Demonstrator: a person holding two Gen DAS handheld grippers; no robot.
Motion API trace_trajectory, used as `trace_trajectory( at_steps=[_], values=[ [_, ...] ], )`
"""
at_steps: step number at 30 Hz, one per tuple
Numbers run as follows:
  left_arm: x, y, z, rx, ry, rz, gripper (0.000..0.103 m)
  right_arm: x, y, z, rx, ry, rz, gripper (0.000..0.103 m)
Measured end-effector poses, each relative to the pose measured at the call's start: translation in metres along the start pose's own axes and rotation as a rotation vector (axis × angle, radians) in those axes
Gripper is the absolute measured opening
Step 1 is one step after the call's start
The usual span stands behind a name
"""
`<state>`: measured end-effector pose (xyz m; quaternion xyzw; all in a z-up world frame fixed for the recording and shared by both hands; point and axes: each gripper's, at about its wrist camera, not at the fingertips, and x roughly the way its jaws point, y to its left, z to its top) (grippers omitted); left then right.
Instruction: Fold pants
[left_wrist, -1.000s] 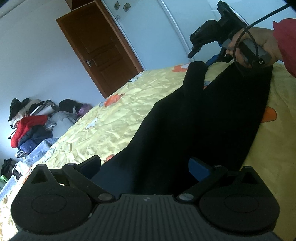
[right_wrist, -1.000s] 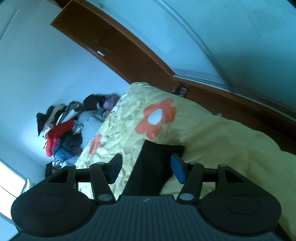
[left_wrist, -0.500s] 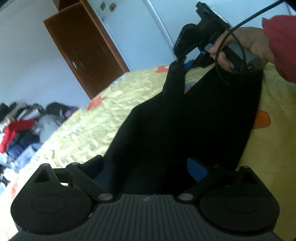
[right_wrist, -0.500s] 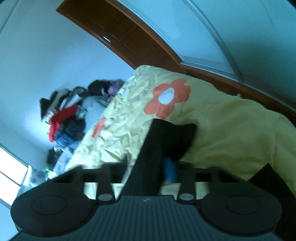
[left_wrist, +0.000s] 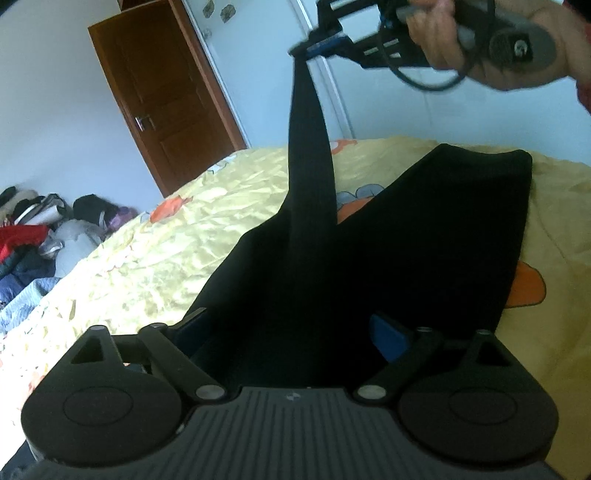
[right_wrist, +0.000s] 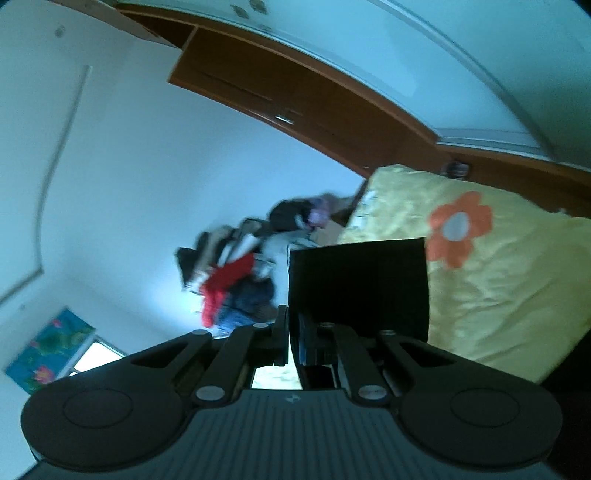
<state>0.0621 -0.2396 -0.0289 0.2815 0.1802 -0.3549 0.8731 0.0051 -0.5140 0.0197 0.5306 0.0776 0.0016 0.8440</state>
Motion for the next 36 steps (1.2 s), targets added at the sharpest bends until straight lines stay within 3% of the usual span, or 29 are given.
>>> trace_trajectory(
  at_steps=[5,8,11,13,14,15,16,17,18,21,24,27,31,34,36],
  values=[
    [0.008,0.016,0.004,-0.118,0.013,-0.037,0.051,-0.01,0.01,-0.001,0.001,-0.01,0.045,0.005],
    [0.011,0.024,0.007,-0.163,0.027,-0.049,0.034,-0.011,0.013,0.0,-0.025,-0.01,0.021,0.005],
    [0.011,0.03,0.005,-0.205,0.036,-0.067,0.031,-0.01,0.011,0.001,-0.101,0.015,-0.087,0.006],
    [0.009,0.031,0.004,-0.217,0.039,-0.074,0.031,-0.007,0.002,0.0,-0.145,0.049,-0.175,0.013],
    [0.008,0.031,0.004,-0.222,0.042,-0.081,0.031,-0.005,-0.006,-0.002,-0.151,0.064,-0.232,0.025],
    [0.009,0.032,0.003,-0.231,0.044,-0.092,0.034,-0.004,-0.014,-0.004,-0.144,0.082,-0.276,0.046],
    [0.009,0.032,0.003,-0.239,0.044,-0.095,0.036,-0.004,-0.021,-0.007,-0.128,0.095,-0.292,0.059],
    [0.01,0.032,0.002,-0.242,0.04,-0.098,0.04,-0.004,-0.031,-0.011,-0.104,0.109,-0.29,0.081],
    [0.01,0.03,0.001,-0.236,0.04,-0.088,0.047,-0.002,-0.039,-0.015,-0.08,0.119,-0.282,0.083],
    [0.008,0.025,0.0,-0.212,0.024,-0.087,0.044,0.009,-0.059,-0.024,-0.016,0.174,-0.246,0.083],
    [0.007,0.027,0.003,-0.23,0.02,-0.116,0.018,0.024,-0.065,-0.036,0.0,0.22,-0.24,0.083],
    [0.001,0.034,0.006,-0.266,-0.01,-0.125,0.011,0.036,-0.059,-0.047,0.009,0.261,-0.169,0.083],
    [-0.016,0.051,0.011,-0.327,-0.061,-0.16,0.009,0.037,-0.056,-0.056,0.063,0.236,-0.108,0.082],
    [-0.026,0.054,0.014,-0.324,-0.09,-0.186,0.008,0.031,-0.063,-0.059,0.169,0.207,0.044,0.082],
    [-0.029,0.051,0.015,-0.319,-0.096,-0.203,0.008,0.031,-0.062,-0.057,0.153,0.199,0.034,0.082]
  ],
)
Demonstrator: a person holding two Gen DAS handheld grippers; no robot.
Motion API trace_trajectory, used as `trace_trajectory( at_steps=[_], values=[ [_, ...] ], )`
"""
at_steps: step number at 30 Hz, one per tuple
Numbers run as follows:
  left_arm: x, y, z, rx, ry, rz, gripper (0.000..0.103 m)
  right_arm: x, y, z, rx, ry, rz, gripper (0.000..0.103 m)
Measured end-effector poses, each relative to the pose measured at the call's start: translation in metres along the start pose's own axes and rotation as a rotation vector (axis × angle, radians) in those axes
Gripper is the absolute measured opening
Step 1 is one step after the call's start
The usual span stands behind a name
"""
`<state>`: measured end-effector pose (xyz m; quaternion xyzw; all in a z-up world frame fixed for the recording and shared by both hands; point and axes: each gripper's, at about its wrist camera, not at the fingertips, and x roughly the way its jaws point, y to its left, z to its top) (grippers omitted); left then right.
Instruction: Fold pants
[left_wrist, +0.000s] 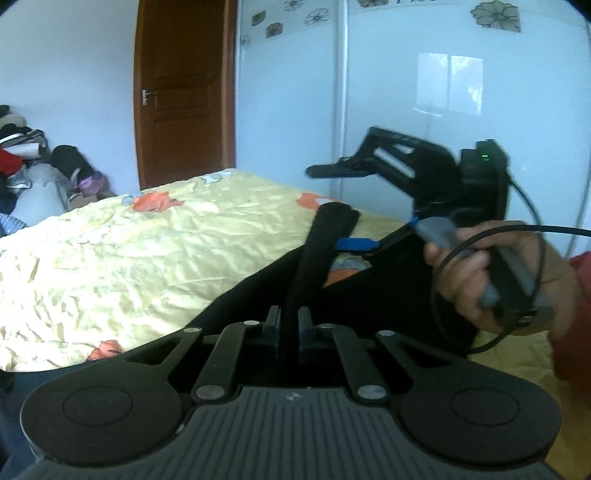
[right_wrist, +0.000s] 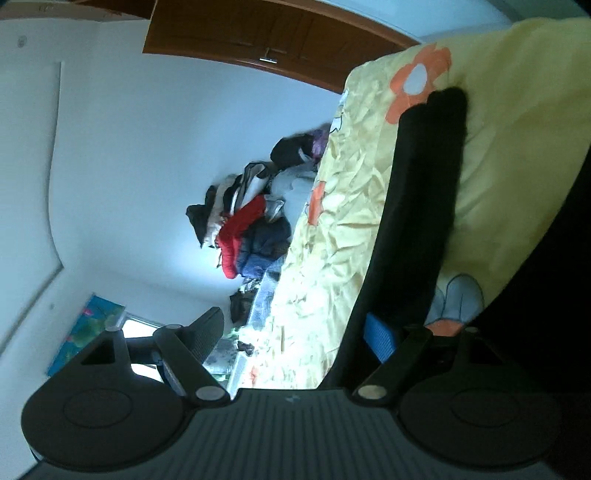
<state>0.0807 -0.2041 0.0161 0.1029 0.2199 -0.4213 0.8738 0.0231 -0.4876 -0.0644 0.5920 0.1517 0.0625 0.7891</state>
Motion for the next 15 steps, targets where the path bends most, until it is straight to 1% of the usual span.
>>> trace_trajectory(
  at_steps=[2,3,5,6,7,8,9,10,11,12,13,14,15],
  values=[
    [0.0,-0.006,-0.002,0.018,-0.002,-0.014,0.008,0.002,-0.001,0.004,-0.002,-0.014,-0.006,0.082],
    [0.0,-0.012,-0.004,0.037,0.001,-0.014,0.008,0.004,-0.001,0.007,-0.006,-0.029,-0.026,0.082],
    [0.002,-0.022,-0.008,0.085,0.007,0.001,0.008,0.004,0.0,0.013,-0.035,-0.078,-0.126,0.082],
    [0.002,-0.024,-0.011,0.101,0.004,0.013,0.009,0.005,-0.001,0.018,-0.047,-0.095,-0.172,0.08],
    [0.004,-0.025,-0.013,0.116,0.012,0.016,0.011,0.007,-0.003,0.022,-0.042,-0.107,-0.195,0.079],
    [0.008,-0.026,-0.015,0.125,0.033,0.012,0.023,0.009,-0.006,0.027,-0.038,-0.112,-0.197,0.078],
    [0.011,-0.027,-0.017,0.129,0.044,0.013,0.027,0.012,-0.005,0.03,-0.048,-0.11,-0.206,0.077],
    [0.013,-0.028,-0.019,0.138,0.055,0.021,0.034,0.015,-0.004,0.033,-0.068,-0.113,-0.225,0.073],
    [0.014,-0.03,-0.022,0.15,0.06,0.037,0.052,0.018,-0.003,0.035,-0.087,-0.114,-0.256,0.054],
    [0.016,-0.033,-0.023,0.167,0.061,0.056,0.075,0.02,-0.003,0.037,-0.095,-0.106,-0.279,0.023],
    [0.017,-0.035,-0.025,0.189,0.06,0.083,0.084,0.023,-0.004,0.038,-0.095,-0.092,-0.306,0.01],
    [0.018,-0.038,-0.027,0.211,0.051,0.112,0.096,0.025,-0.005,0.038,-0.096,-0.084,-0.32,0.006],
    [0.018,-0.04,-0.028,0.236,0.038,0.137,0.098,0.025,-0.005,0.038,-0.104,-0.084,-0.32,0.006]
  ],
)
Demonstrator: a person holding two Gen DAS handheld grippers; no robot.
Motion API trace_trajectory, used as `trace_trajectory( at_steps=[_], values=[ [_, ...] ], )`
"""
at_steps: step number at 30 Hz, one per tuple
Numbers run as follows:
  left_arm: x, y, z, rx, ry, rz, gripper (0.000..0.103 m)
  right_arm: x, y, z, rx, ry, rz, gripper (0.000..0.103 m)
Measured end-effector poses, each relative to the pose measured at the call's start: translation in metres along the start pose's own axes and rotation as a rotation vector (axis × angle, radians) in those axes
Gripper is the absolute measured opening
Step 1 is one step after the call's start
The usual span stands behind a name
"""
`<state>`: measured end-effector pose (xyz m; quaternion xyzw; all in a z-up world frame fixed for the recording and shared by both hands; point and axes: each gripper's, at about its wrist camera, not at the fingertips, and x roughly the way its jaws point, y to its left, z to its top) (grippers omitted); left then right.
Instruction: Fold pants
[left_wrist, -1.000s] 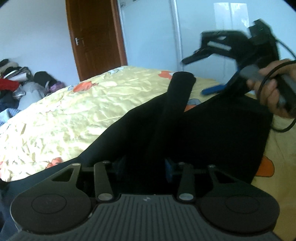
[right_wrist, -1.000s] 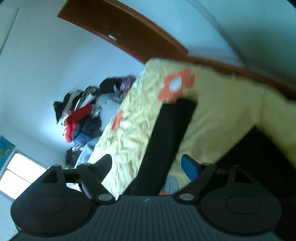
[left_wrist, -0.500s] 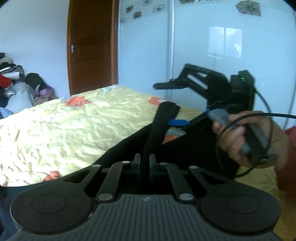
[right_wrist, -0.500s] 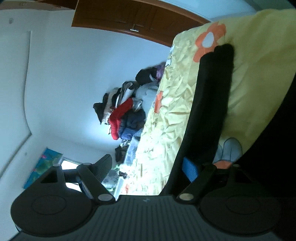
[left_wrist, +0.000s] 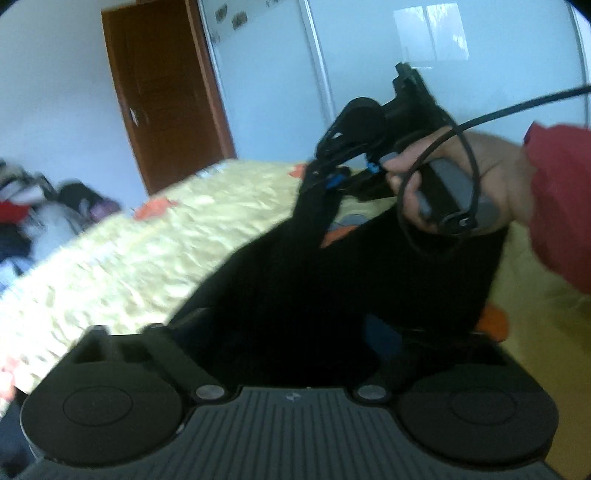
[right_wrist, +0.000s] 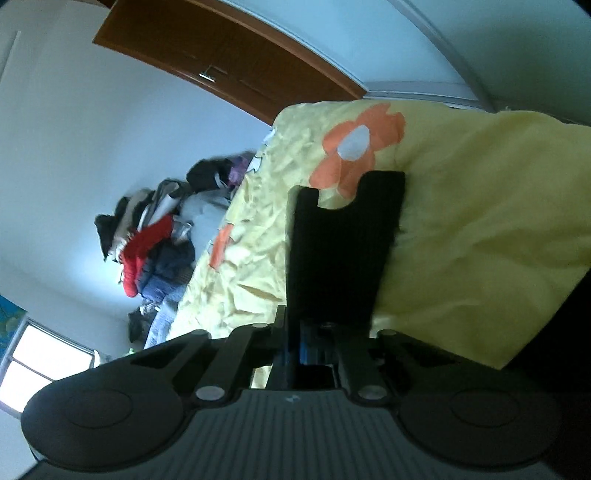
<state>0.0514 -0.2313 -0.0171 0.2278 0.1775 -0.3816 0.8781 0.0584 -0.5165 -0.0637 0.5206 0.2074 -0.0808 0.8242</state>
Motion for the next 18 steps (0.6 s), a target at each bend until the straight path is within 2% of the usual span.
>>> trace_trajectory(
  at_steps=[2,4,5,6,7,9,10,11,12,18],
  values=[
    [0.005,-0.005,0.0,0.056,0.003,0.042,0.098,-0.006,0.003,-0.003,-0.01,-0.012,0.021,0.005],
    [0.013,-0.003,-0.002,0.061,0.03,0.046,0.096,-0.014,0.005,-0.004,0.013,-0.028,0.074,0.005],
    [0.017,0.0,-0.003,0.042,0.041,0.037,0.089,-0.017,0.007,-0.003,0.02,-0.037,0.097,0.005],
    [0.02,0.004,-0.004,0.012,0.052,0.021,0.076,-0.023,0.009,-0.003,0.019,-0.046,0.116,0.005],
    [0.022,0.01,-0.005,-0.027,0.061,-0.001,0.067,-0.029,0.013,-0.002,0.016,-0.055,0.133,0.005],
    [0.025,0.017,-0.005,-0.083,0.081,-0.032,0.037,-0.041,0.018,-0.002,0.009,-0.072,0.16,0.005],
    [0.026,0.021,-0.005,-0.105,0.082,-0.038,0.03,-0.047,0.019,-0.001,0.005,-0.079,0.17,0.005],
    [0.024,0.023,-0.004,-0.114,0.076,-0.04,0.016,-0.05,0.02,-0.001,0.001,-0.085,0.178,0.005],
    [0.021,0.024,-0.003,-0.118,0.067,-0.042,0.009,-0.054,0.02,-0.001,-0.001,-0.09,0.181,0.005],
    [-0.001,0.027,0.005,-0.111,0.022,-0.117,0.007,-0.085,0.014,-0.007,-0.038,-0.143,0.157,0.005]
  ],
)
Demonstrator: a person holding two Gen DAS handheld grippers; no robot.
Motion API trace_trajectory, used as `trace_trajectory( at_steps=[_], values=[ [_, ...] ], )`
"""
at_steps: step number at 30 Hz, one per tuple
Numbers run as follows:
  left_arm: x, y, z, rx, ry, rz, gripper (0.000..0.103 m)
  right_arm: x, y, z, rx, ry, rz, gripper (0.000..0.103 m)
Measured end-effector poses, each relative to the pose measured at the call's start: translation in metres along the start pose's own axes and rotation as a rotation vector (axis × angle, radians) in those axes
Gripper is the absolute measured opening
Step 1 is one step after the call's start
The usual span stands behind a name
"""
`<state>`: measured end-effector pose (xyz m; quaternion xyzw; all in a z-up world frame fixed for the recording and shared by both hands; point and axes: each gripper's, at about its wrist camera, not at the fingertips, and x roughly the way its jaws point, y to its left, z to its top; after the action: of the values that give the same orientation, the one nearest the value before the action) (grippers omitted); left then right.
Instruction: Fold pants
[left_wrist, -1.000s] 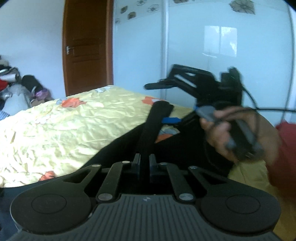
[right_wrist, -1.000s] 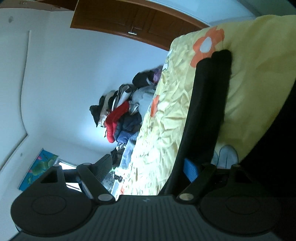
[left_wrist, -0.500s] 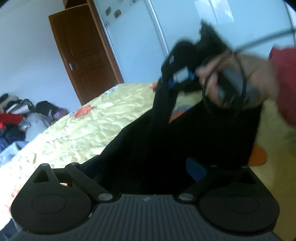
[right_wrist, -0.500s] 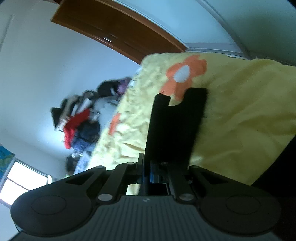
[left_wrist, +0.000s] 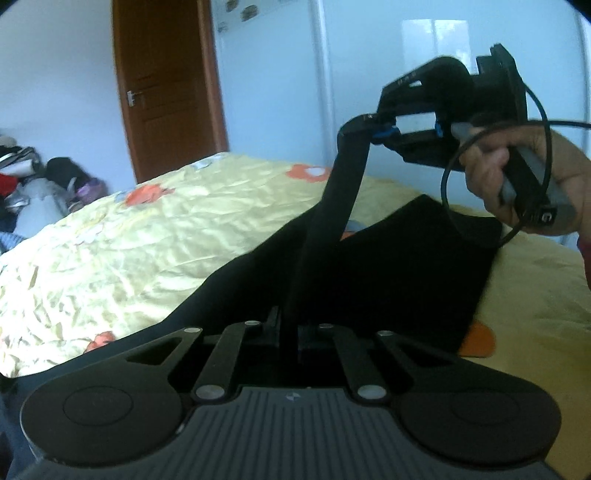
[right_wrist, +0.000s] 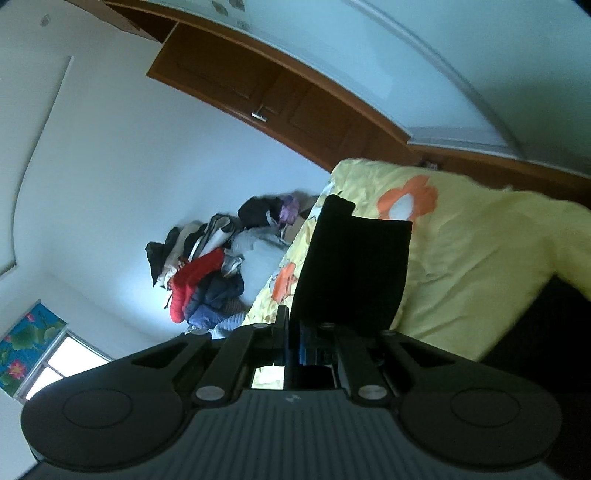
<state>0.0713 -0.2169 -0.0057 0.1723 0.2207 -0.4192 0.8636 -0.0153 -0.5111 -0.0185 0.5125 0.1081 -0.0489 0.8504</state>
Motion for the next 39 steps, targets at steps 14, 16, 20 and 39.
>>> trace_trajectory(
  at_steps=[14,16,20,39],
  values=[
    [-0.021,-0.032,-0.028,0.079,0.042,-0.136,0.007,-0.118,-0.063,-0.037,0.078,-0.078,-0.191,0.005],
    [-0.028,-0.04,-0.031,0.104,0.035,-0.132,0.007,-0.124,-0.067,-0.042,0.082,-0.085,-0.214,0.005],
    [-0.031,-0.045,-0.033,0.13,0.035,-0.136,0.007,-0.138,-0.067,-0.05,0.066,-0.098,-0.258,0.005],
    [-0.072,0.009,-0.038,0.094,-0.064,0.23,0.101,-0.091,-0.01,-0.057,-0.307,0.04,-0.377,0.009]
  ],
)
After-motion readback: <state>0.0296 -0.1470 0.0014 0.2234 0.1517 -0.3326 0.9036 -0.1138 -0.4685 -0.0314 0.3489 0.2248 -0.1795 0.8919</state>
